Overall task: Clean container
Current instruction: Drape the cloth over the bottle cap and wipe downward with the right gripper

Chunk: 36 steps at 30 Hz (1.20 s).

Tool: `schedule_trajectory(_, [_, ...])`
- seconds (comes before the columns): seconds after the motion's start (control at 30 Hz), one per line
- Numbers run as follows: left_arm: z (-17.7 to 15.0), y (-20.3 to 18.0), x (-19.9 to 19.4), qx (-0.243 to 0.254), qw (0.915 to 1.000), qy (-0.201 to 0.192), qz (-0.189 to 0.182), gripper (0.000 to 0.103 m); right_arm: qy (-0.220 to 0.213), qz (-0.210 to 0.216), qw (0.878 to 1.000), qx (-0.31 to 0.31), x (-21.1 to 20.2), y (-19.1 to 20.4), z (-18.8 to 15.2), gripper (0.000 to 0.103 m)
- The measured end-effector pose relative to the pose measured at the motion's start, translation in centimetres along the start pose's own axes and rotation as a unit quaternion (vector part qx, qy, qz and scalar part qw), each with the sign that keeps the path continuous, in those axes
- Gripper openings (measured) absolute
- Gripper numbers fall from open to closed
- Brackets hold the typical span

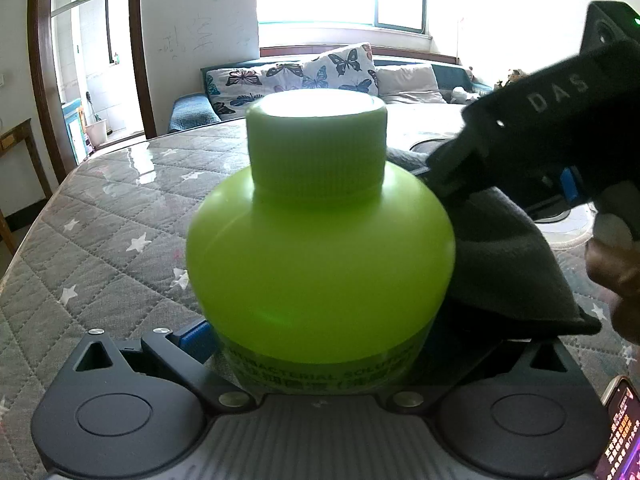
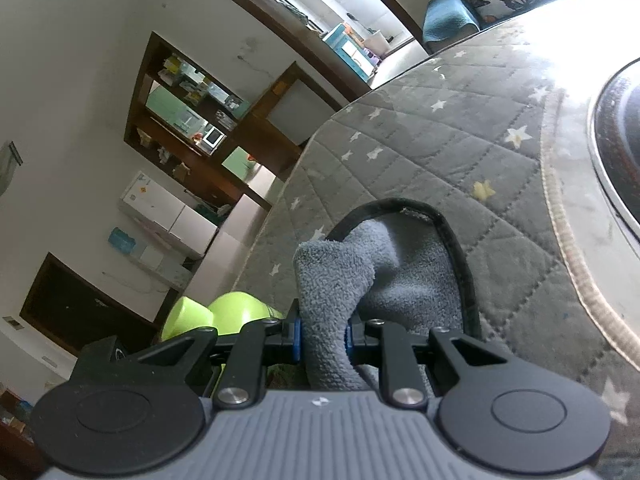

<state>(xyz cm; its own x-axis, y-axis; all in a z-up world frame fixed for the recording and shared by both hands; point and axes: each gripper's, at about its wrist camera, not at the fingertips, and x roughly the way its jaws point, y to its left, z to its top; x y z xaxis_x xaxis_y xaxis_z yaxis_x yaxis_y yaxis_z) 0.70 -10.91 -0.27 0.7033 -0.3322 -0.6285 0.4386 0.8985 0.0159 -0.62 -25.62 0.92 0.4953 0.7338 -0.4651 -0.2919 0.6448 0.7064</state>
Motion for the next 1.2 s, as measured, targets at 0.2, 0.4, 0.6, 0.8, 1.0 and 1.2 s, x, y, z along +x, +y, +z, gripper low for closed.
schedule_trajectory(0.2, [-0.2, 0.1, -0.2, 0.0, 1.0, 0.0, -0.001, 0.103, -0.001, 0.001, 1.0, -0.002, -1.0, 0.2, -0.9, 0.018])
schedule_trajectory(0.4, [-0.2, 0.5, -0.2, 0.0, 1.0, 0.0, -0.001, 0.103, -0.003, 0.006, 1.0, -0.006, -1.6, 0.2, -1.3, 0.019])
schedule_trajectory(0.6, [0.2, 1.1, 0.2, 0.0, 1.0, 0.001, -0.001, 0.103, -0.027, 0.023, 0.999, -0.025, -2.2, 1.3, -0.2, 0.02])
schedule_trajectory(0.8, [0.4, 1.2, 0.3, 0.001, 1.0, 0.0, -0.002, 0.103, -0.04, 0.047, 0.997, -0.043, -1.4, 2.4, 1.8, 0.02])
schedule_trajectory(1.0, [0.1, 1.0, -0.1, 0.003, 1.0, 0.0, -0.003, 0.103, -0.015, 0.052, 0.998, -0.032, 1.3, 1.8, 3.1, 0.021])
schedule_trajectory(1.2, [0.1, 1.0, -0.2, 0.004, 1.0, 0.0, -0.004, 0.103, 0.011, 0.049, 0.999, -0.018, 3.2, 0.8, 3.3, 0.021])
